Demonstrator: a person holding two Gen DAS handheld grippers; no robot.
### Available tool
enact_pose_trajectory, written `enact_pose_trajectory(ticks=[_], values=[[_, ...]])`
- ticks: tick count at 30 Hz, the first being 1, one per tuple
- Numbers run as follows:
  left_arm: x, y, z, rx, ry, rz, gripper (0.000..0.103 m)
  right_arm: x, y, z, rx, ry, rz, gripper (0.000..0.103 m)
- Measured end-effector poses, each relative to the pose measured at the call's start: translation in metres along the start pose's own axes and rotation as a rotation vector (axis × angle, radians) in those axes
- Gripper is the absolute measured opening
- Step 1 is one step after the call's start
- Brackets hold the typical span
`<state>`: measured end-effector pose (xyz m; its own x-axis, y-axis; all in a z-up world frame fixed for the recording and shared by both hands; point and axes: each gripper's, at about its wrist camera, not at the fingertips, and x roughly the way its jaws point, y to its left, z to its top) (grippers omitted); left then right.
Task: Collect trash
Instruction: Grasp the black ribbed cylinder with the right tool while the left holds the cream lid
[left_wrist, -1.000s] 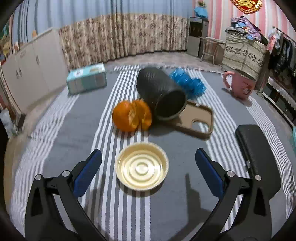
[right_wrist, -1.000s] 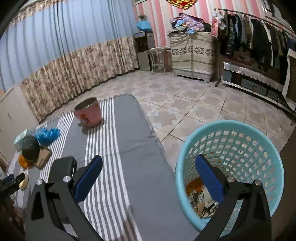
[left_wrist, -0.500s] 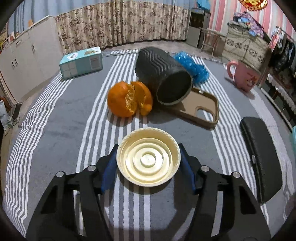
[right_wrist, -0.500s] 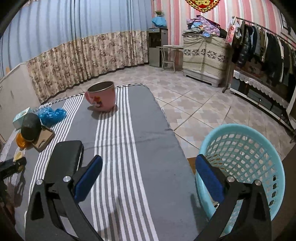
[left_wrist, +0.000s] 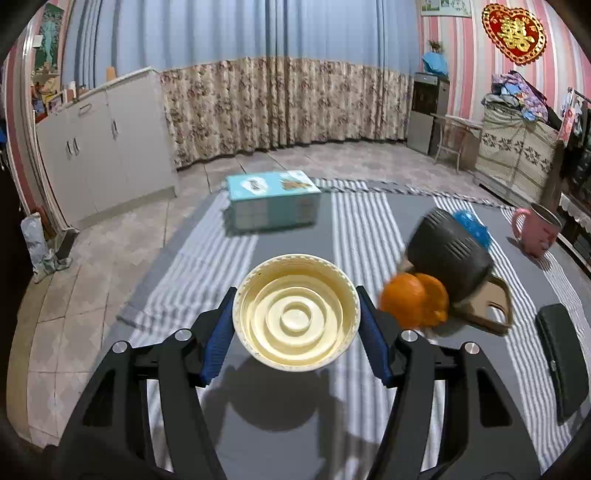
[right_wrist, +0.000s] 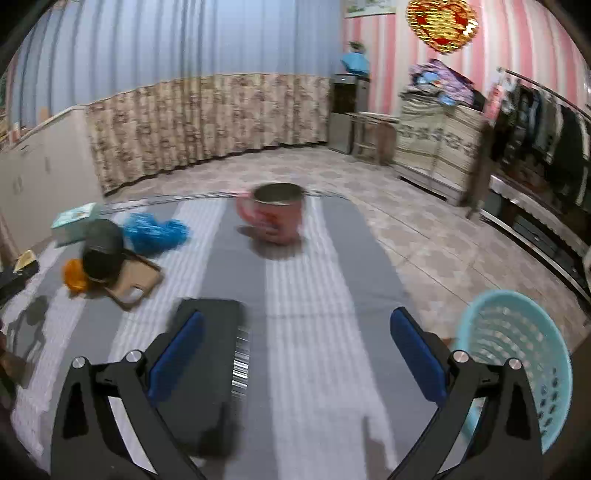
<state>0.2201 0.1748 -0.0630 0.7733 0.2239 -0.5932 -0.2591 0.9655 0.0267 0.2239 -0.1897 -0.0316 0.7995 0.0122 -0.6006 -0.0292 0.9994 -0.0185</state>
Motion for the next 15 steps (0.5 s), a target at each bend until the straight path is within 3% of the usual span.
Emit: enact_pose_trajectory(ticks=[7,15], values=[[0.008,0.029,-0.001,-0.044,-0.016,-0.001,0.060,0.027,0.098,0.024,-0.080,0.030,0.132,0.098],[0.030,0.042,0.008,-0.078,-0.010,-0.009,0.060,0.056,0.183,0.045,-0.167,0.032,0.194,0.098]])
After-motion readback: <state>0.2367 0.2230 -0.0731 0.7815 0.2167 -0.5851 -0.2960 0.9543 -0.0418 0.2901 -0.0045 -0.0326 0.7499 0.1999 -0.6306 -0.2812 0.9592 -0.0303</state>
